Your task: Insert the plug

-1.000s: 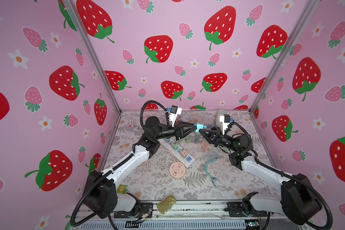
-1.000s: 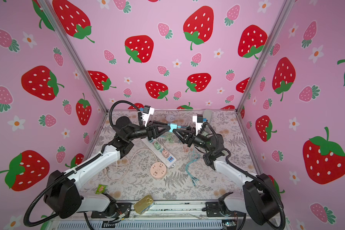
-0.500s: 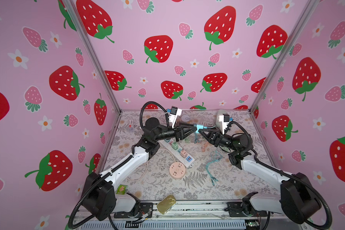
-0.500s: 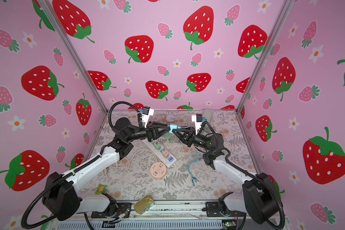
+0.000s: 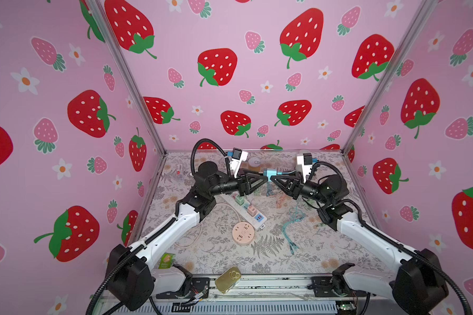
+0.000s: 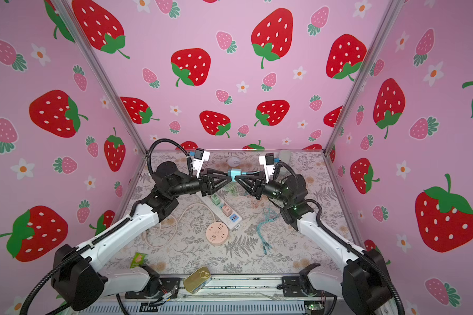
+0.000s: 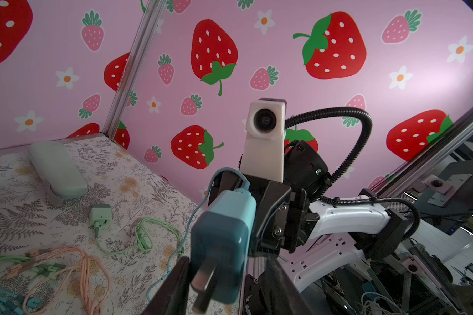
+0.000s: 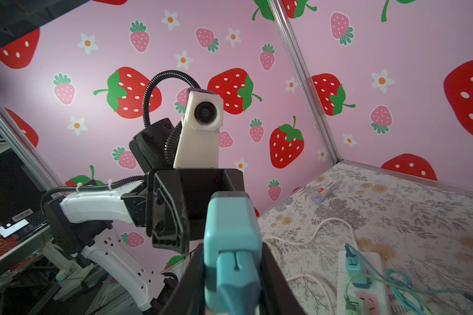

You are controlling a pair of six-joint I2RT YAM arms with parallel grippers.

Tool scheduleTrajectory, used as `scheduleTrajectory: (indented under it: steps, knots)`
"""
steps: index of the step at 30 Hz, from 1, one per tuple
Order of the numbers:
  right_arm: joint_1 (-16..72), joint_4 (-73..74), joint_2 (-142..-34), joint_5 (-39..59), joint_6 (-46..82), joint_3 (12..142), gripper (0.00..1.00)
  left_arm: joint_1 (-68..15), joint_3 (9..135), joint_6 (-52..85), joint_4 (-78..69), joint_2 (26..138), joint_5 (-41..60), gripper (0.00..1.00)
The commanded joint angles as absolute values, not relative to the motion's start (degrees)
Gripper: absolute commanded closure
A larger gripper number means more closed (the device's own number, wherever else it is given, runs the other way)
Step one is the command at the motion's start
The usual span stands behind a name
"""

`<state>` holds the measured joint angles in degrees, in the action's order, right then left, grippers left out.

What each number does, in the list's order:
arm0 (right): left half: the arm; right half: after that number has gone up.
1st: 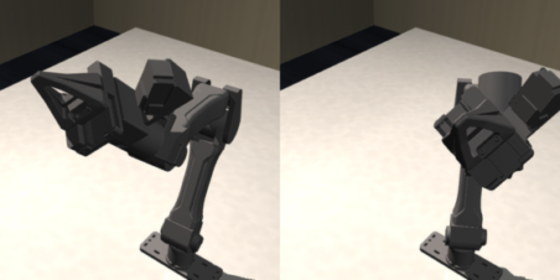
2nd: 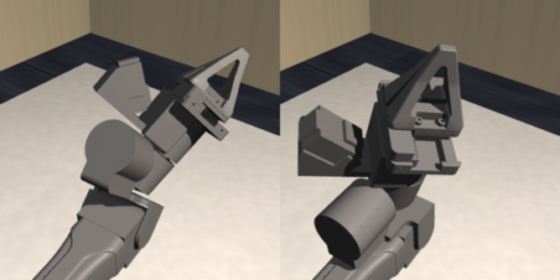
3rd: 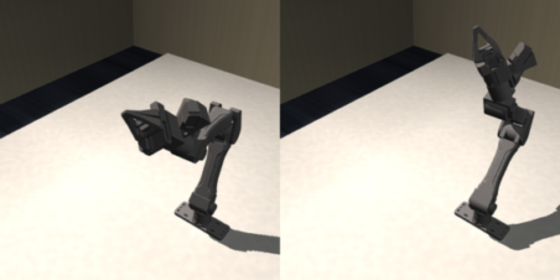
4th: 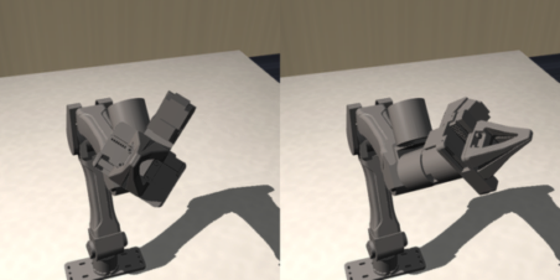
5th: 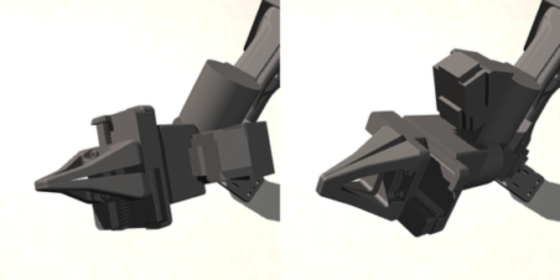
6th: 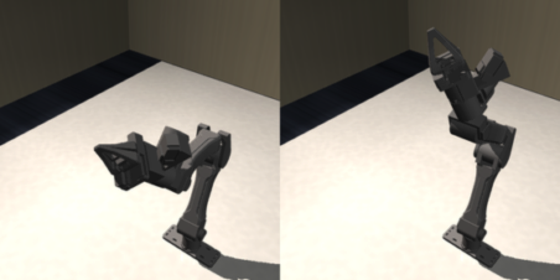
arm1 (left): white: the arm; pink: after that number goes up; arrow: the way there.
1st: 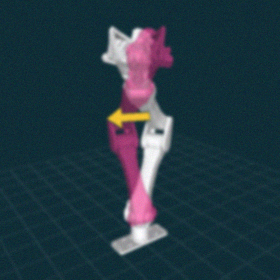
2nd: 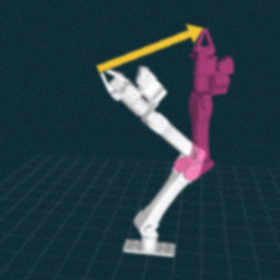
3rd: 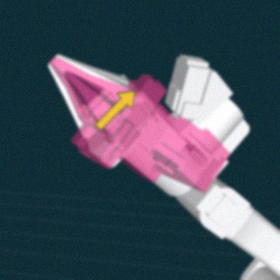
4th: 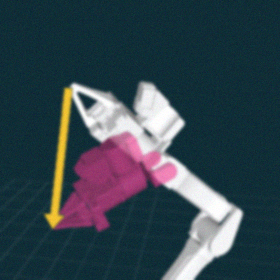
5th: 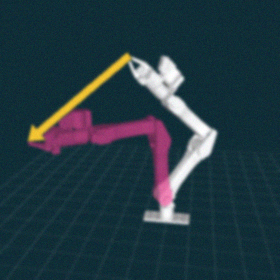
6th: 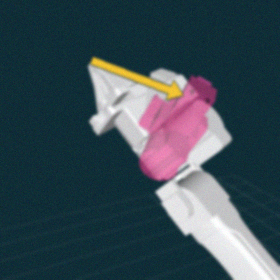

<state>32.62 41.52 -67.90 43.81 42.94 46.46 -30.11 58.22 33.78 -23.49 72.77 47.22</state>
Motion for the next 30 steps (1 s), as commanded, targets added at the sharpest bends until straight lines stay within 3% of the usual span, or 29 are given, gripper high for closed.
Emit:
scheduleTrajectory:
  steps: [1, 10, 19, 30]
  knots:
    - [32.2, 30.6, -66.3, 39.9, 35.6, 48.8, 0.93, -30.4, 57.1, 31.8, -20.9, 69.5, 47.9, 0.50]
    - [32.3, 3.9, -65.9, 33.1, 20.8, 54.8, 0.96, -30.2, 51.0, 24.6, -4.7, 60.4, 41.2, 0.49]
    - [34.6, -10.2, -67.7, 30.3, 11.8, 57.4, 0.97, -30.2, 48.4, 22.3, 17.2, 56.9, 23.6, 0.49]
    - [46.2, -21.2, -72.9, 20.4, 6.5, 62.0, 0.98, -30.2, 40.3, 26.8, 22.8, 57.7, 16.4, 0.50]
